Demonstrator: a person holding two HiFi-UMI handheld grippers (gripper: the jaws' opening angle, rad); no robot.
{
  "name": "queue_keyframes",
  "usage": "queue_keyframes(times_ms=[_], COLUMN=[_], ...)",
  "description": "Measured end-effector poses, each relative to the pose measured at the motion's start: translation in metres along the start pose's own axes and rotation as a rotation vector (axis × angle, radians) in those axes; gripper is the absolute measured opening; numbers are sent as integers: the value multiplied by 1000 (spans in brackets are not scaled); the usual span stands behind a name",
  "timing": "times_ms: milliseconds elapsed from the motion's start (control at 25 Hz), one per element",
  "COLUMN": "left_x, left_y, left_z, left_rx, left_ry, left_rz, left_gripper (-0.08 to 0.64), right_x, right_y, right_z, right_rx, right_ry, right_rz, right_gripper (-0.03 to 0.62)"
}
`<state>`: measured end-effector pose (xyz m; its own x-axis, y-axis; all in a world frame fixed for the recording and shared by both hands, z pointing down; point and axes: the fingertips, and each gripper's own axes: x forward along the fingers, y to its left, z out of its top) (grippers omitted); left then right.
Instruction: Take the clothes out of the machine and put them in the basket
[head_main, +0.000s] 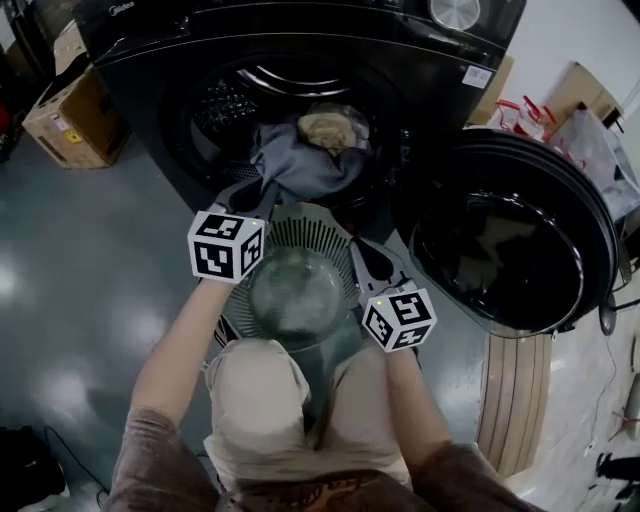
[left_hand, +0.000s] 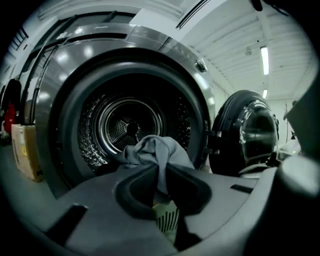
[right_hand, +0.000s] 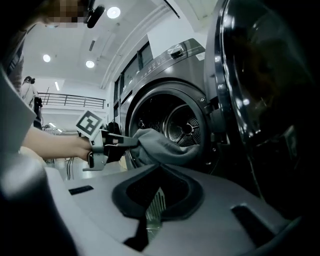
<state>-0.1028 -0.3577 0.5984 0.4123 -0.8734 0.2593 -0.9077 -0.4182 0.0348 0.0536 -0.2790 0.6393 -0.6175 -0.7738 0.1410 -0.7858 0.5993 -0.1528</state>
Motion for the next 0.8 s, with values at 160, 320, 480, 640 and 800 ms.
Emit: queue_keyframes(times_ms=[160, 320, 480, 640, 800], left_x=[-33, -67, -89, -87, -81], left_y=[-18, -35, -48, -49, -54], left_z=[1, 9, 14, 3, -13], left_rx=[11, 12, 13, 25, 29], left_ry=[9, 5, 11, 32, 84], left_rz=[-26, -76, -115, -111, -137], left_gripper=[44, 44, 44, 48, 119], right_x=[5, 9, 11, 10, 8], right_y=[-2, -6, -7, -6, -7], right_z=[-4, -6, -9, -11, -10], right_rx=[-6, 20, 31, 23, 28], right_ry=[5, 3, 1, 9, 9], right_rz=[6, 1, 1, 6, 5], right_gripper=[-2, -3, -3, -3, -2])
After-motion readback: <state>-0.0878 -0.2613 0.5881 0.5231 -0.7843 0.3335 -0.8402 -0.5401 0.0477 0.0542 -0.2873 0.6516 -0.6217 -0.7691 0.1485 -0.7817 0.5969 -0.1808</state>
